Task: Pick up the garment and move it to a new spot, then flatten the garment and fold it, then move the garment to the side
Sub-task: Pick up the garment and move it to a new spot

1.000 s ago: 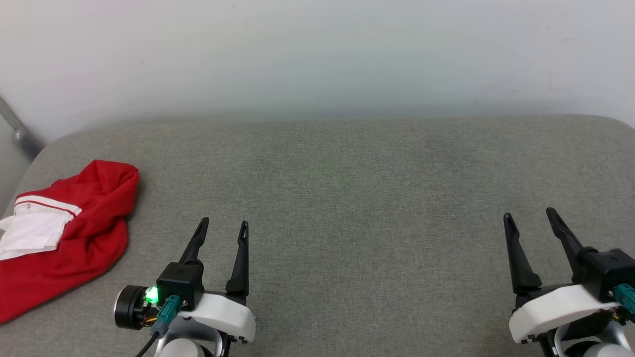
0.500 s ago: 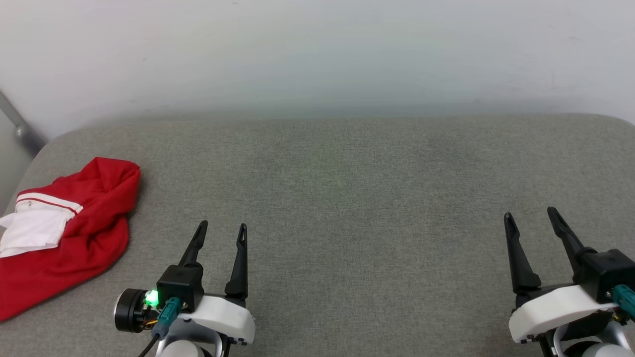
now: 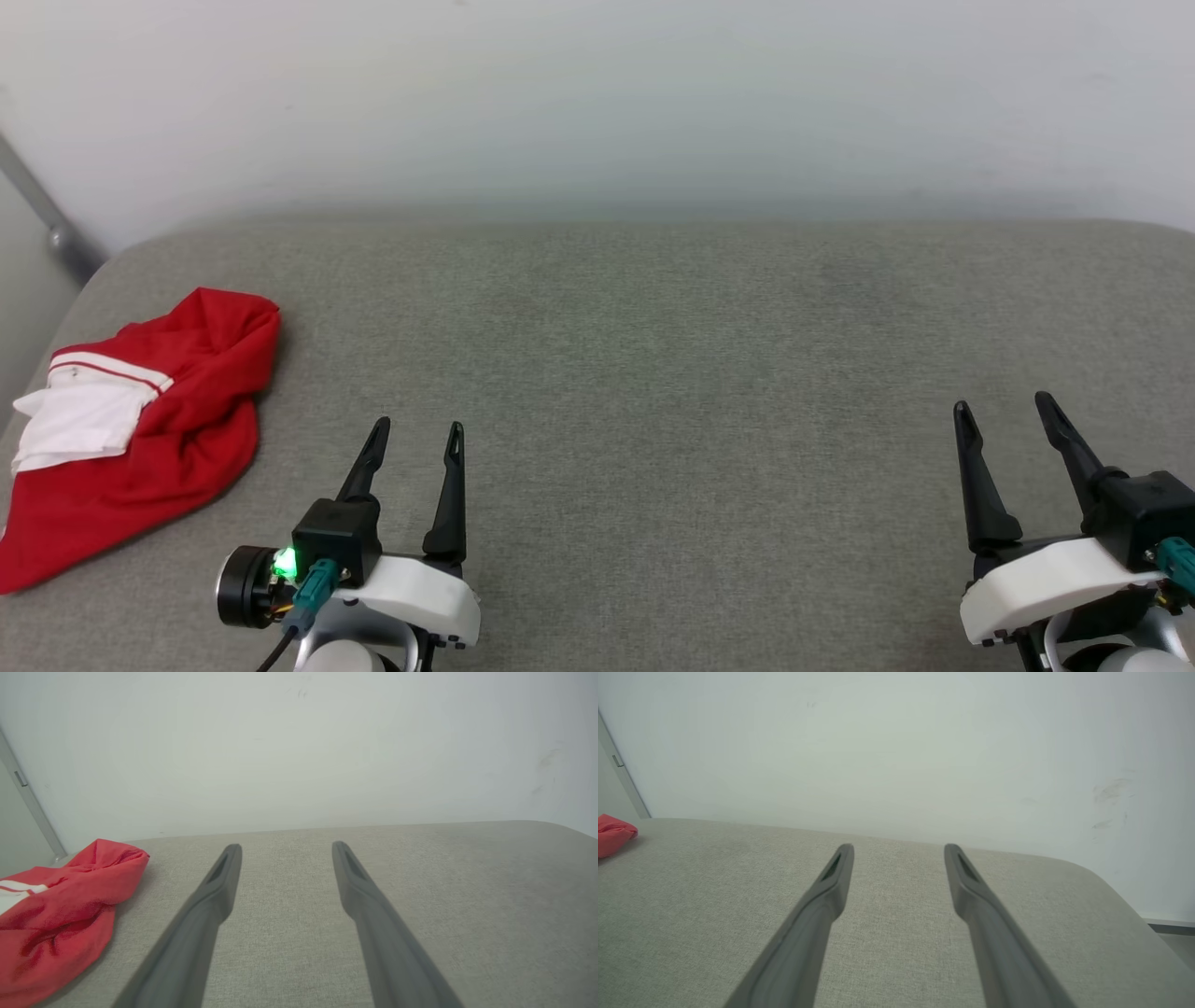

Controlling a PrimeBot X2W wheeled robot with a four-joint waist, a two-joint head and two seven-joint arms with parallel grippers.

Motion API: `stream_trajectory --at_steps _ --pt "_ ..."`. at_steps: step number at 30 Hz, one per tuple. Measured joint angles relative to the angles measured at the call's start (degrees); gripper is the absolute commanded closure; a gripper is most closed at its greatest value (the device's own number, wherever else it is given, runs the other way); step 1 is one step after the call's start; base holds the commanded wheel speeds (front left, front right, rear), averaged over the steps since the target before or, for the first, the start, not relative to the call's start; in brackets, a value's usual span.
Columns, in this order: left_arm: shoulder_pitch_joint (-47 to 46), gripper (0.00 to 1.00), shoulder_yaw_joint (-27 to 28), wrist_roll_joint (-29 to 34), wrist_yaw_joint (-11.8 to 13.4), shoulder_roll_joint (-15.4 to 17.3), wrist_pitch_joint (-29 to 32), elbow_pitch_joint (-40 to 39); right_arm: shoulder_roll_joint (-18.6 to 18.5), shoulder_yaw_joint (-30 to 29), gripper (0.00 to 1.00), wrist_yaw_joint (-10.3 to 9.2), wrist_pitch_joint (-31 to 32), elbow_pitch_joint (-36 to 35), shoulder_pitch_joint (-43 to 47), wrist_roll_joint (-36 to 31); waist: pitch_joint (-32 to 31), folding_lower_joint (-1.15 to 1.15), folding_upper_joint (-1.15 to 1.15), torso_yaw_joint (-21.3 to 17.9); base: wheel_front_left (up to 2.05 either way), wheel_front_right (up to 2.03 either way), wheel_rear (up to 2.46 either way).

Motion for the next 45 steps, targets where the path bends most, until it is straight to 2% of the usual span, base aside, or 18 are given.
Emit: stream_trajectory --at_steps 5,6,21,29,35,45 --pt "-1.2 0.0 0.4 0.0 -0.3 -0.4 0.0 0.1 0.0 0.0 0.0 0.0 -0.1 -0.1 0.0 0.1 0.5 0.0 0.0 1.9 0.0 0.0 0.0" --pt "-1.9 0.0 0.7 -0.1 -0.2 -0.8 0.0 -0.1 0.1 0.2 0.0 0.0 -0.1 -0.3 0.0 0.1 1.0 0.0 0.0 4.0 0.0 0.0 0.0" --pt "-0.8 0.0 5.2 -1.2 0.9 -1.1 0.0 -2.8 0.0 2.6 0.0 0.0 0.3 -0.7 -0.7 0.0 2.1 0.0 0.0 19.4 0.0 0.0 0.0" --pt "0.2 0.0 6.6 -1.3 1.1 -1.3 0.0 -3.8 -0.2 4.0 0.0 0.0 0.8 -1.1 -0.8 -0.1 2.3 0.0 0.0 26.5 0.0 0.0 0.0" --pt "0.3 0.0 6.9 -1.2 1.1 -1.3 0.0 -4.1 -0.2 4.4 0.0 0.01 1.0 -1.2 -0.8 -0.1 2.3 0.0 0.0 28.9 0.0 0.0 0.0" --pt "0.3 0.0 7.3 -0.9 0.6 -1.3 0.0 -4.0 -0.4 4.5 0.0 0.0 1.2 -1.2 -0.8 0.1 2.5 0.0 0.0 28.9 0.0 0.0 0.0"
